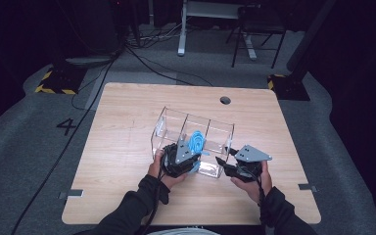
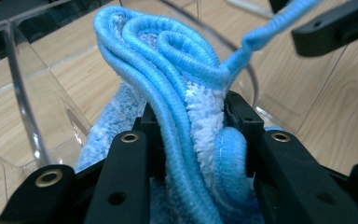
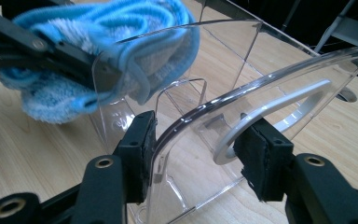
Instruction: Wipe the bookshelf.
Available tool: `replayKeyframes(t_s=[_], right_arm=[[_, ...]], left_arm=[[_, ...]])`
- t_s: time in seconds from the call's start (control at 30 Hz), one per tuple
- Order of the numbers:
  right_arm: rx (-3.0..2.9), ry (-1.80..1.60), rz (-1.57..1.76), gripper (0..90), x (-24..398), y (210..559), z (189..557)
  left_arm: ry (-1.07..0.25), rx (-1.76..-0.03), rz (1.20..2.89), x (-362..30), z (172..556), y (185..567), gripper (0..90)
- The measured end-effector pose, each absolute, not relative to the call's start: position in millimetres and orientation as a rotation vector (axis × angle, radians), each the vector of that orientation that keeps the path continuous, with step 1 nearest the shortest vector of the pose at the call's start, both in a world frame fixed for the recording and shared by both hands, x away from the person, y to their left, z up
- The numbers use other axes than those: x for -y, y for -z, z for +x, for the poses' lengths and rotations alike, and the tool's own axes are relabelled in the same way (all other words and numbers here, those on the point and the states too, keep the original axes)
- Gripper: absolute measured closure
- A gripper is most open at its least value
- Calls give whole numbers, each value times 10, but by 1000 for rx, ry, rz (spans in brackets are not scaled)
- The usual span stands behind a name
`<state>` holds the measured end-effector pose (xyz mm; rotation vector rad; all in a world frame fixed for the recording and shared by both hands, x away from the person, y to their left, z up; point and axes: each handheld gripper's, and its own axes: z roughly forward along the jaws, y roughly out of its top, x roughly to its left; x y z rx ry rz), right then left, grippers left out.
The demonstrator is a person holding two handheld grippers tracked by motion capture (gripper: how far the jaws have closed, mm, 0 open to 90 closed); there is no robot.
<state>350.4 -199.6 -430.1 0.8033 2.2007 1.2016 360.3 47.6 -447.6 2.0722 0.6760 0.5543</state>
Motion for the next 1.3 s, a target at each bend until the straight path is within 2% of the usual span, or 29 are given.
replayKeyframes(t_s=[0.17, 0.5, 0.7, 1.03, 1.17, 1.3], right_arm=[[-2203, -1200, 799, 492, 1993, 4301, 3501], [-2203, -1190, 793, 489, 1986, 4301, 3495], [-2207, -1189, 782, 487, 1975, 4301, 3484], [-2206, -1187, 777, 486, 1963, 4305, 3477], [-2204, -1187, 770, 484, 1945, 4308, 3473], [-2204, -1183, 767, 482, 1933, 4308, 3469]], left_arm=[[-549, -692, 2164, -424, 3632, 4683, 662], [-515, -696, 2242, -397, 3662, 4857, 666], [-531, -673, 2252, -439, 3629, 4749, 664], [-637, -693, 2011, -709, 3596, 4150, 656], [-640, -714, 1970, -734, 3634, 4102, 656], [-660, -668, 2033, -578, 3647, 4189, 657]])
